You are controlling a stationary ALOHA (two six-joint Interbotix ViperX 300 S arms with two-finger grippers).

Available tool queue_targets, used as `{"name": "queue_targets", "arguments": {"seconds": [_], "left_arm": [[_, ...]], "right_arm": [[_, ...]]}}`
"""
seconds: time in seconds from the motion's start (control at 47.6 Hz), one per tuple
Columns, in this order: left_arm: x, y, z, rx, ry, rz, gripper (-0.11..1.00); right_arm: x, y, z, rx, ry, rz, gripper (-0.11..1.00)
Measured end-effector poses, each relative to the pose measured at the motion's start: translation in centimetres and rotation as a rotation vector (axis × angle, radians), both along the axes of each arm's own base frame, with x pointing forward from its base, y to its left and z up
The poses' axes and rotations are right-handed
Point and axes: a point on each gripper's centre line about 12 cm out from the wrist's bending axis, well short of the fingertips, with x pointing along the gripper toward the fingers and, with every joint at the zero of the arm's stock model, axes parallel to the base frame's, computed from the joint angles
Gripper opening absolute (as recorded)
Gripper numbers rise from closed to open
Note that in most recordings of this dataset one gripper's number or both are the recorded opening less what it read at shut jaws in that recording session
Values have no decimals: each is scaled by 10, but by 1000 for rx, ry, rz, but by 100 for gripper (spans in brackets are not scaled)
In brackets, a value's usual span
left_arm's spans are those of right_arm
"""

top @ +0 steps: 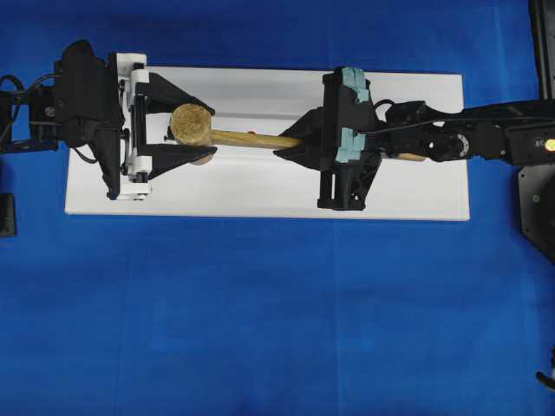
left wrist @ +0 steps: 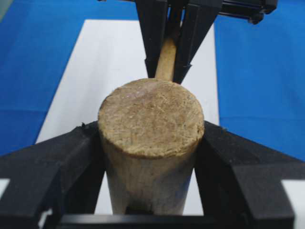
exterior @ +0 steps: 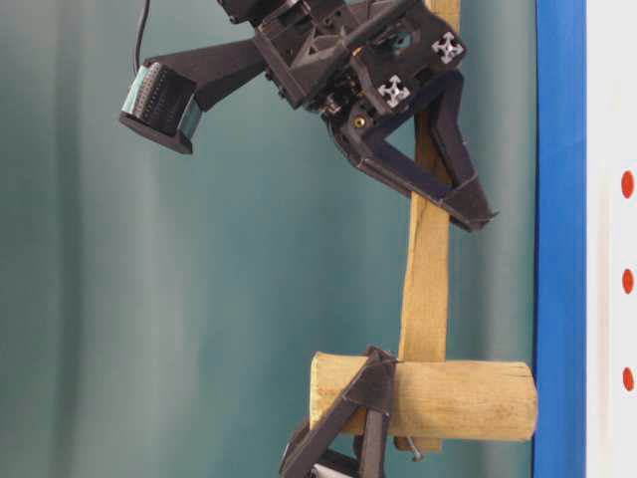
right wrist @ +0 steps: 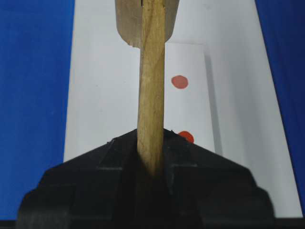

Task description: Hit the mark with a hammer.

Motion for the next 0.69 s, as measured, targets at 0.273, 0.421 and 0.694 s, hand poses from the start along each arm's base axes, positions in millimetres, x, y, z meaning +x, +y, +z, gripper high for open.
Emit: {"name": "queue_targets", "arguments": {"seconds": [0.273, 0.421, 0.694], "left_arm": [[-1, 5, -3, -36, 19, 25, 47], [-2, 5, -4, -97, 20, 43, 47], [-5, 4, -13, -450, 55, 162, 47]], "right_arm": [[0, 1, 0, -5, 0, 5, 81], [-4, 1, 6, -37, -38, -12, 91], [-4, 17, 19, -168, -93, 69, 89]]}}
